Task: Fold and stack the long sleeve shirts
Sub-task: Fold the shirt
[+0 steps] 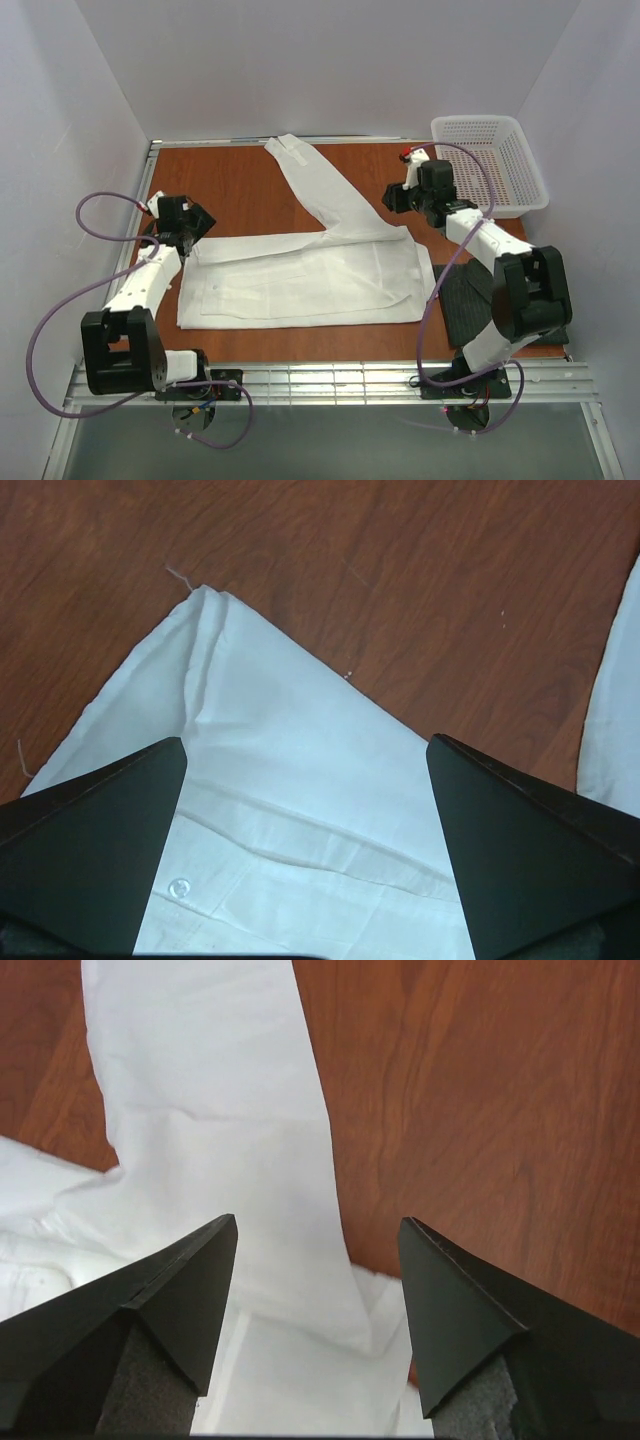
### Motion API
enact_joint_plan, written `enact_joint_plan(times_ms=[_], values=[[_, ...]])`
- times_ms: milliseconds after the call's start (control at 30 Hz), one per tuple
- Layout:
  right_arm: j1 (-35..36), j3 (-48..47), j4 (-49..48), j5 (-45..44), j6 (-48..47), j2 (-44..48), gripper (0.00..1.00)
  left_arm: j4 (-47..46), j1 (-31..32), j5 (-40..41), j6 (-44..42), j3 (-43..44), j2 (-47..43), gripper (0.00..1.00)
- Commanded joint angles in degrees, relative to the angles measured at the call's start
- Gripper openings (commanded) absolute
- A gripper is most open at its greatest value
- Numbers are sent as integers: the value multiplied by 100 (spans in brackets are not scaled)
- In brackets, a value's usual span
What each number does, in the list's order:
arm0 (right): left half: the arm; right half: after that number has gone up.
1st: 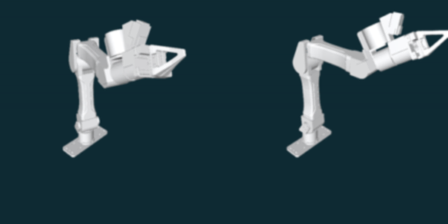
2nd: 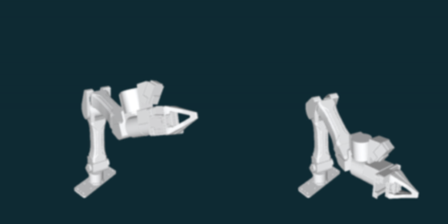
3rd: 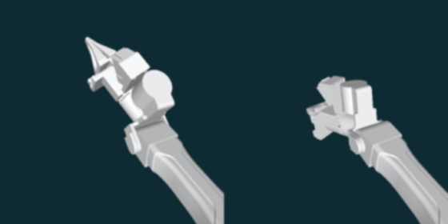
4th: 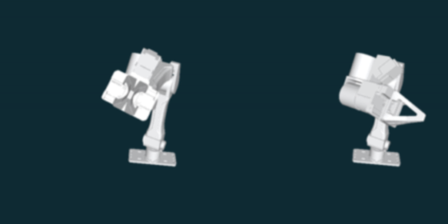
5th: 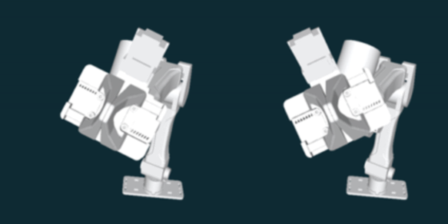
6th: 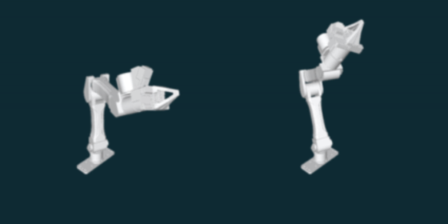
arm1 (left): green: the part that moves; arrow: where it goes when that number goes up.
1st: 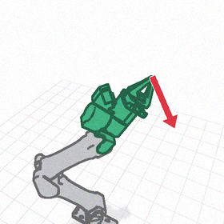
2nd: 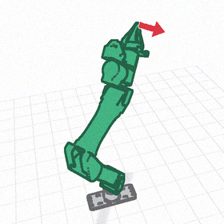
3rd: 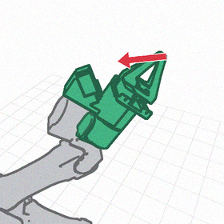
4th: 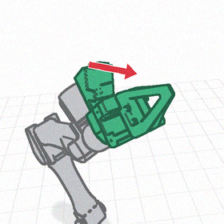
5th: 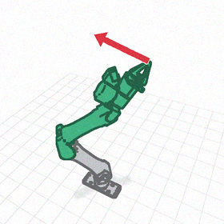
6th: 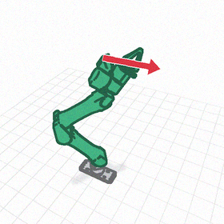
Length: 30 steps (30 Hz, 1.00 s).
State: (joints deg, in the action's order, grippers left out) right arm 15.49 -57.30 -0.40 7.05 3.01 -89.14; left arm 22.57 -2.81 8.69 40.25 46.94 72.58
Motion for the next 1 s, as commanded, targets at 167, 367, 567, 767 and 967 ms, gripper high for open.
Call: enact_joint_plan(times_ms=[167, 367, 567, 767, 967], values=[[218, -1722, 32, 570, -959, -1621, 61, -209, 122, -842, -553, 543, 1232, 92], [420, -2794, 32, 473, -1197, -2809, 60, -270, 202, -860, -632, 580, 1637, 91], [631, -3646, 32, 236, -1276, -3741, 59, -314, 202, -851, -676, 562, 1707, 91], [903, -3973, 294, -229, -1390, -4242, 58, -306, 202, -764, -615, 553, 1673, 90], [1158, -3868, 759, -502, -1347, -4410, 44, -306, 202, -728, -571, 536, 1619, 90]])
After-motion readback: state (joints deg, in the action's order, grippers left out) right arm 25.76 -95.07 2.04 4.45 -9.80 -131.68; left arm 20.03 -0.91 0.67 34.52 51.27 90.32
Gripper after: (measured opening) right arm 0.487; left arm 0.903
